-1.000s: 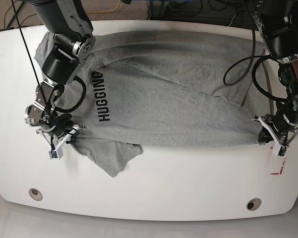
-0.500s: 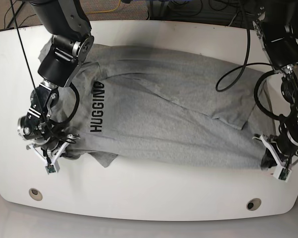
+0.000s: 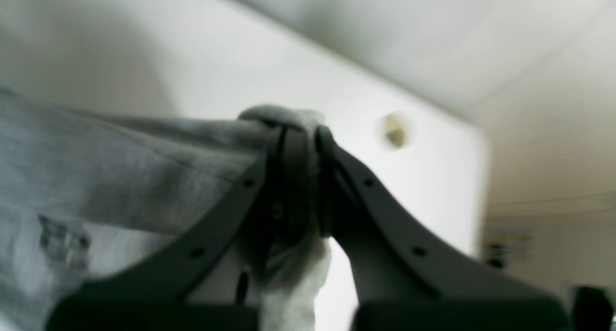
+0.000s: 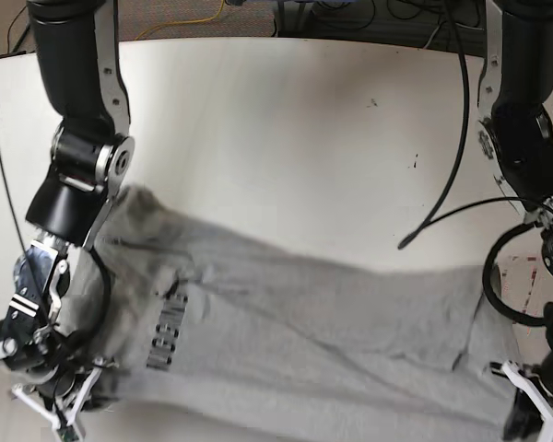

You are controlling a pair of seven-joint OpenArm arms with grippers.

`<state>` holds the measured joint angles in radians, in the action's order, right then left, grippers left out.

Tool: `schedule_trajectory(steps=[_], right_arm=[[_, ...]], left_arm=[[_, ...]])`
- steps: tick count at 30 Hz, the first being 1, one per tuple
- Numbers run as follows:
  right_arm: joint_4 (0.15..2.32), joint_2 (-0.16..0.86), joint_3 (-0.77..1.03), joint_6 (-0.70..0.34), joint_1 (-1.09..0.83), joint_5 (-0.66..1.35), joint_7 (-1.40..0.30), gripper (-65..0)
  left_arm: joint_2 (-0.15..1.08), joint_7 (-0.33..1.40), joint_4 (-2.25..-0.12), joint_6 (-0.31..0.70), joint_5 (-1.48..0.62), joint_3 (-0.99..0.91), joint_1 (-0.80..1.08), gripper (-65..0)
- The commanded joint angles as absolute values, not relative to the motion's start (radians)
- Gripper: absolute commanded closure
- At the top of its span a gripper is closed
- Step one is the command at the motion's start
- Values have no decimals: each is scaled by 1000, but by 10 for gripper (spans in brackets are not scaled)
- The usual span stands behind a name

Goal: Layout the t-shirt on the table in an organized manner, then fold the t-shirt properly
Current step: 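Lift the t-shirt with both grippers and lay it back down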

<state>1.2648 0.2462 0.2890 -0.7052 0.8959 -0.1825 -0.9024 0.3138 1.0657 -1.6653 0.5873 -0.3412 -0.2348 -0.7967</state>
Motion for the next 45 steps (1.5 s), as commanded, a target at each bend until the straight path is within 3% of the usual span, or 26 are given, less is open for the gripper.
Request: schedule_trajectory(steps=[1,11,20,31,45], right_arm=[[1270,268,263,-698,1013,-177,-886,0],[1256,340,166,-698,1316,-171,-1000,0],[1356,355,168,-698,1346,-171,-1115,0],[1632,361,232,-698,1050,-171,-1198,0],[1837,320,400,-698,533,-170,-1188,0]], left_arm=[[329,1047,-1704,584,-344,-240,-881,0],[397,1049,-1690,584,-344,-246,-1161,0],[397,1049,-1618,584,-349,-246,-1234,0],[394,1046,-1623,590,-352,-251,-1073,0],[392,1046,-1751,590,-357,-306,-699,0]])
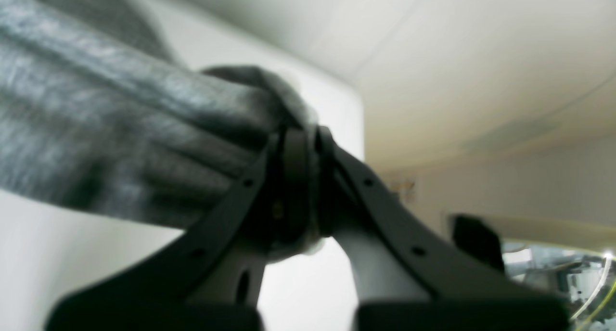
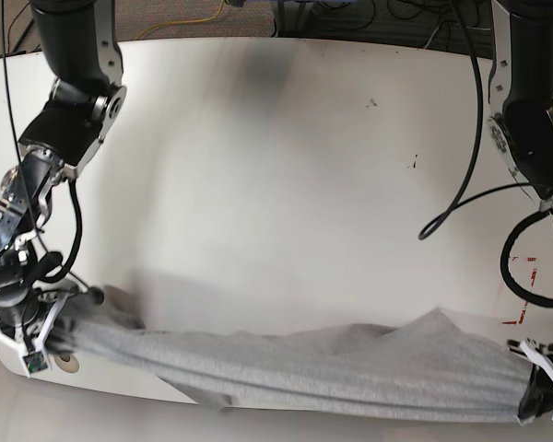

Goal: Layout the t-shirt on the table in an organized manner, then fold the t-shirt properly
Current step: 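Lift the t-shirt with both grippers and lay it back down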

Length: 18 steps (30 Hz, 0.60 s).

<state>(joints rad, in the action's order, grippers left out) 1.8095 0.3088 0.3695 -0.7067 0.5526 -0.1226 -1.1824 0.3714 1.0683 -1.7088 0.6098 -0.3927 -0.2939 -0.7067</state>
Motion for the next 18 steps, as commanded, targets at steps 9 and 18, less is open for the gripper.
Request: schedule_trajectory(steps=[9,18], right_arm=[[1877,232,529,-698,265,-171,-1139,0],[1890,143,578,-698,45,-171,-1046,0]], left_arm=[[392,1046,-1871,590,-440,-420,-360,0],[392,1044,-1874,590,-538,-549,-93,0]])
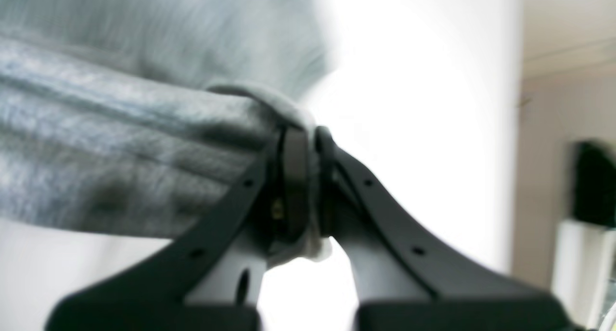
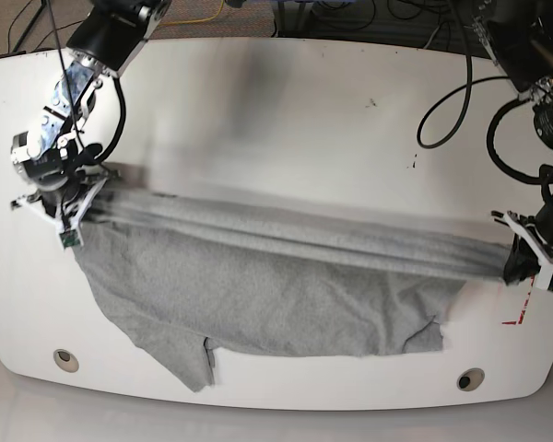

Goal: Layout the t-shirt on the table in an organized manner, then fold the t-shirt properly
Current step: 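Lift the t-shirt with both grippers and lay it back down, then drag the held edge toward the robot and open both grippers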

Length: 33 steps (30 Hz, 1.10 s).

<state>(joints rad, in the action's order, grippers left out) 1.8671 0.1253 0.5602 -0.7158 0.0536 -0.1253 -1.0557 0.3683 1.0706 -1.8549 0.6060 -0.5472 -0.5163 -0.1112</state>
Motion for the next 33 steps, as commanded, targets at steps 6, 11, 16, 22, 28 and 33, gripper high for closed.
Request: schedule_trajectory(steps=[6,11,16,22,28,33], right_arm=[[1890,101,578,-698,-44,-171,-998,0],[1888,81,578,-698,-81,-171,-986,0],[1888,77,576,-698,-93,-171,-986,0],[1888,77,576,-698,-93,-171,-986,0],[1888,85,576,-698,-84,-171,-987,0],[1882,84,573,-698,-45,-174,-986,0]], left_arm=[[394,1044,-1874,590,-573,-591,31,0],[394,1044,-1873,590,-572,-593,110,0],[394,1044,-1873,590,-572,-595,171,0],[394,1044,-1873,590,-572,-595,223,0],[394,1044,-1867,588,-568,-595,223,0],[394,1043,-1848,585,-552,-584,157,0]])
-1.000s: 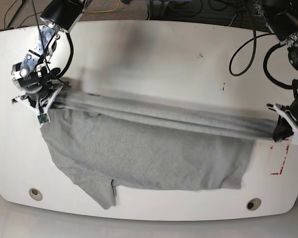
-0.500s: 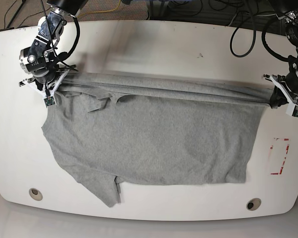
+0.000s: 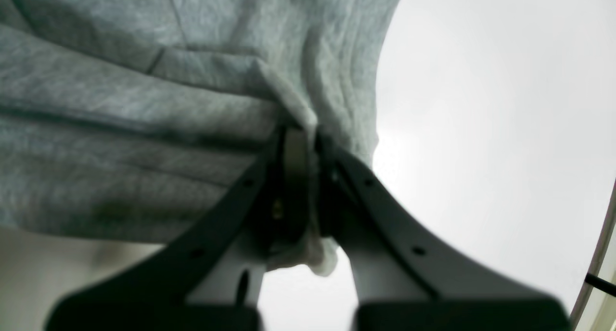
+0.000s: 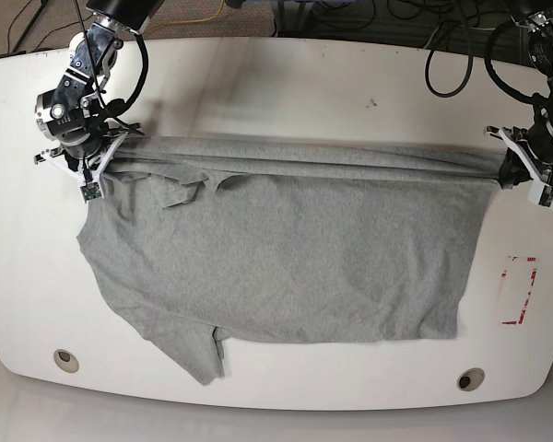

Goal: Layout the t-shirt on the table in an organized manner, then fold the t-shirt properly
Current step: 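Drag the held edge toward the robot and open both grippers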

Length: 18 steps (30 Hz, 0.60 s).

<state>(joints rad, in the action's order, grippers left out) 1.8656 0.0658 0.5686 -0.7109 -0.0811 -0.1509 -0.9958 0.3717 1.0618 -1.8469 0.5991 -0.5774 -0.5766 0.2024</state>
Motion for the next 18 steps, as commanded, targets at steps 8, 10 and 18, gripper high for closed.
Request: schedule_trajectory(steps=[8,10,18], right_arm=[[1857,79,568,-698,8,-177,-986,0],[1840,82,568,-698,21,-177,-986,0],[1782,87,568,-698,54,-177,-986,-8]], left_arm=[[394,1043,-1739,588,-426,-513,7,0],[392,1043,-1715,590,-412,-507,-21,0],[394,1043,-1620,590,-401,-490,-91,0]])
